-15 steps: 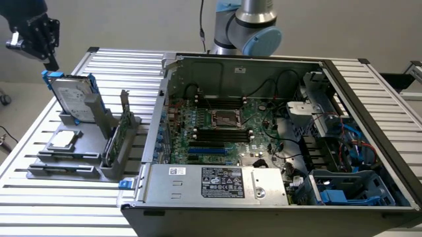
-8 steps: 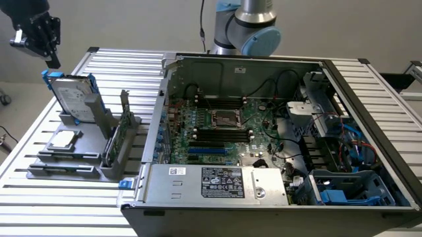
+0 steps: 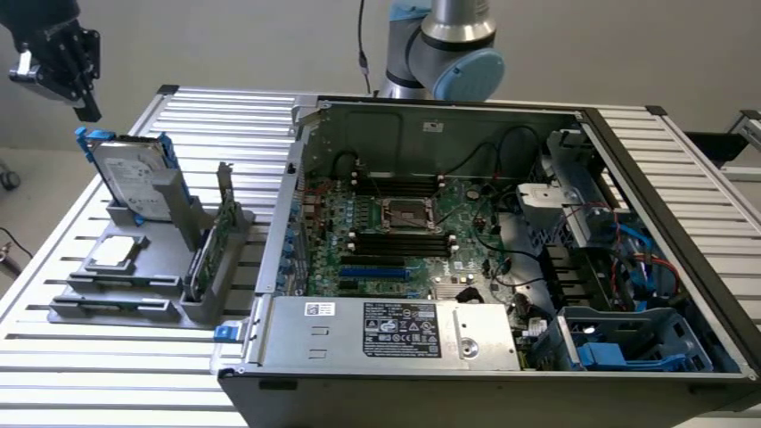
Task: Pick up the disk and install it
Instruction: 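Pick up the disk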
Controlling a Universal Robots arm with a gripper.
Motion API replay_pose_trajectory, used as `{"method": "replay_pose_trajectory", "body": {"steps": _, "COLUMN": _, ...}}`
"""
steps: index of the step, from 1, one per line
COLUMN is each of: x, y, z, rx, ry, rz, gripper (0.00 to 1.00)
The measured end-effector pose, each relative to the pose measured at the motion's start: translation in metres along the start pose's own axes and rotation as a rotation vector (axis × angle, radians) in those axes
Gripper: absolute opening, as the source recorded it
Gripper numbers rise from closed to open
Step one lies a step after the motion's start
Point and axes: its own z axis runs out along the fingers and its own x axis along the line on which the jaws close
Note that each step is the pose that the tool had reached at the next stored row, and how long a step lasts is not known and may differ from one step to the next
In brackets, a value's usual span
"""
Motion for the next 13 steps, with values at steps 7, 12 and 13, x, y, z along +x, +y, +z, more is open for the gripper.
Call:
{"method": "replay_pose_trajectory", "body": {"steps": 7, "x": 0.0007, "y": -0.0003, "z": 0.0000, "rx": 0.0008, "ry": 0.0027, "rz": -0.048, "gripper": 0.18}}
{"method": "replay_pose_trajectory", "body": {"steps": 12, "x": 0.0053, "y": -0.0013, "z": 0.0001, "rx": 0.0010, "ry": 0.0033, "rz": -0.057, "gripper": 0.36}}
{"method": "replay_pose_trajectory", "body": {"steps": 13, "x": 0.0068, "y": -0.0018, "z": 0.0001, "rx": 0.0011, "ry": 0.0033, "rz": -0.058, "gripper": 0.42}}
